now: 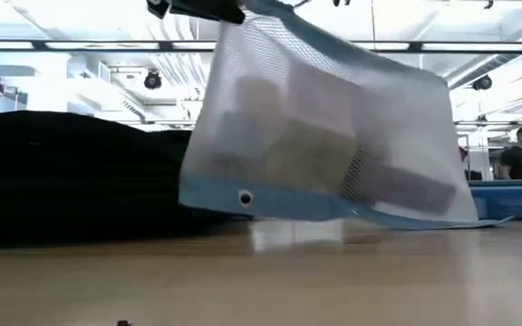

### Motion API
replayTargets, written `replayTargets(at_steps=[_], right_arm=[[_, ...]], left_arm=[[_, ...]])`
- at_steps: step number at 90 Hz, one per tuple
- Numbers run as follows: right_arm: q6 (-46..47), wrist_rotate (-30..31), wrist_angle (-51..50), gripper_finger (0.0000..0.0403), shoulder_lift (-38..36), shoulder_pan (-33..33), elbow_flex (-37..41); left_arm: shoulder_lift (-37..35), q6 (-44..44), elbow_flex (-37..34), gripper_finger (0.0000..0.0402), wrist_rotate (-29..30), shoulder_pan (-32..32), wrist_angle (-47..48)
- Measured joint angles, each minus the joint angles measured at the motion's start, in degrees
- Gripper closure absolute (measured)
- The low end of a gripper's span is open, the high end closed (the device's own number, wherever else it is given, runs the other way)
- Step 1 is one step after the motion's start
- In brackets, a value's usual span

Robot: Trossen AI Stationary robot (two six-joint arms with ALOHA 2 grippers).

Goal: Unpack backpack
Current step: Open the white mesh zipper pouch

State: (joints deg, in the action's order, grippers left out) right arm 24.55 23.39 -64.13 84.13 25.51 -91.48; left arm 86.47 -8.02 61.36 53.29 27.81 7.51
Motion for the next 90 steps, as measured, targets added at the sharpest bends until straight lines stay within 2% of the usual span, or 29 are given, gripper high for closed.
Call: replayTargets(at_steps=[28,51,90], right_arm=[[9.01,3.43,-12.05,0.0402,-0.16,1.67,0.0],[16.87,5.49,-26.28,0.0402,-1.33,1.98,0.04],[16.83,5.77,-25.91,0.0403,-11.83,2.24,2.55]], left_arm=[[-2.05,1.51,-0.02,0.0401,0.12,1.23,0.28],[-4.84,2.33,-0.02,0.0401,0.45,2.38,2.65],[-11.57,7.79,-0.02,0.0402,0.4,3.43,3.5]])
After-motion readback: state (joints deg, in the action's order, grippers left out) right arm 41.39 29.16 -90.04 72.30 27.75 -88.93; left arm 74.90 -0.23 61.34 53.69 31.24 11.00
